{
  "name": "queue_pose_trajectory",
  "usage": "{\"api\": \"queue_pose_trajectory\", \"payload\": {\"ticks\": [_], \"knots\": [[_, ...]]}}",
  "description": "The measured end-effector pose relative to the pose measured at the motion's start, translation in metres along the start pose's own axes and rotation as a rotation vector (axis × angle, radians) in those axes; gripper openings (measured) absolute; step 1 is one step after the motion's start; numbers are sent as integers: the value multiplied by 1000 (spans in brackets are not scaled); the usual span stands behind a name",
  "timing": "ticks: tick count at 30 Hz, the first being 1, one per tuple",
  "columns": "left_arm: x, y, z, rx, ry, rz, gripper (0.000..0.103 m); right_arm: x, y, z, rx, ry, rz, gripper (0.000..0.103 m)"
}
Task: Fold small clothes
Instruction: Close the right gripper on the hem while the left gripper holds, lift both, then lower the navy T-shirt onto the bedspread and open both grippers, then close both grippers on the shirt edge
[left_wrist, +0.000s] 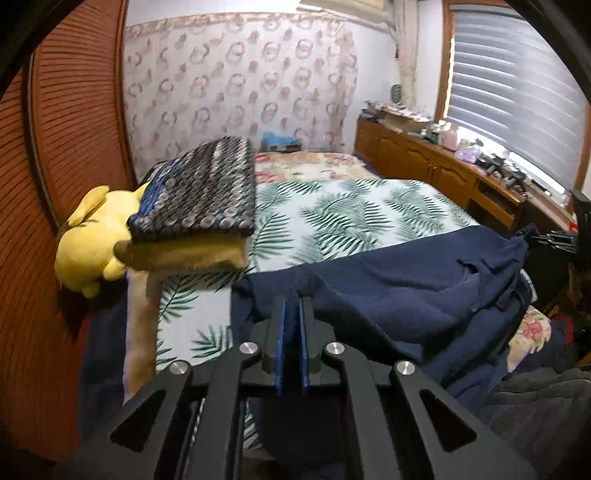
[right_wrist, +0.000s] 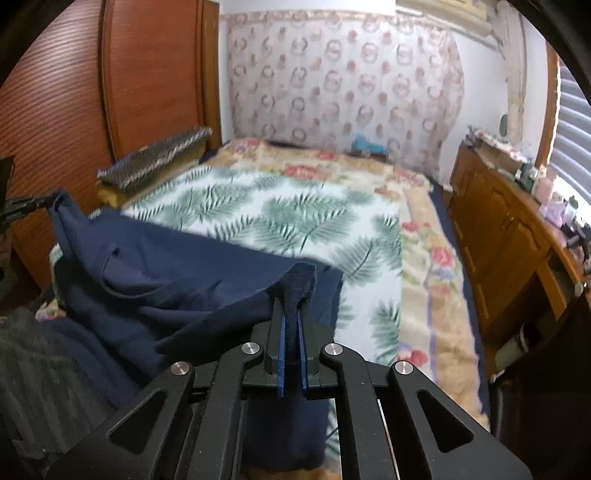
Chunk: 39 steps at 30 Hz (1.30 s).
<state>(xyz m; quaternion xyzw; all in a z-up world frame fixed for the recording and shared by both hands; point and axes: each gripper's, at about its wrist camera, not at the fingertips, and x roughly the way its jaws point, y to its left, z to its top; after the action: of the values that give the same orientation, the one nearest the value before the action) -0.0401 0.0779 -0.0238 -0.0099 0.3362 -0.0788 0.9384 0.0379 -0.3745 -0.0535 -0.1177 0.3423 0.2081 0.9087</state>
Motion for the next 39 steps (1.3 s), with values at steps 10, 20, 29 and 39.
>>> {"api": "queue_pose_trajectory", "payload": {"ticks": [10,20,29,39], "knots": [[17,10,11,-19,-6,-17,48,6,-5,12,6,-18,-28,13],[77,26,20,-33,81,-12,50,68,-17,33,-15,35,-36,38],[120,45,29,-63,141,19,50,138,-39,30,39,135,-46,38],[146,56,14,-84,215,7,50,146,-50,23,88,156,-53,58]]}}
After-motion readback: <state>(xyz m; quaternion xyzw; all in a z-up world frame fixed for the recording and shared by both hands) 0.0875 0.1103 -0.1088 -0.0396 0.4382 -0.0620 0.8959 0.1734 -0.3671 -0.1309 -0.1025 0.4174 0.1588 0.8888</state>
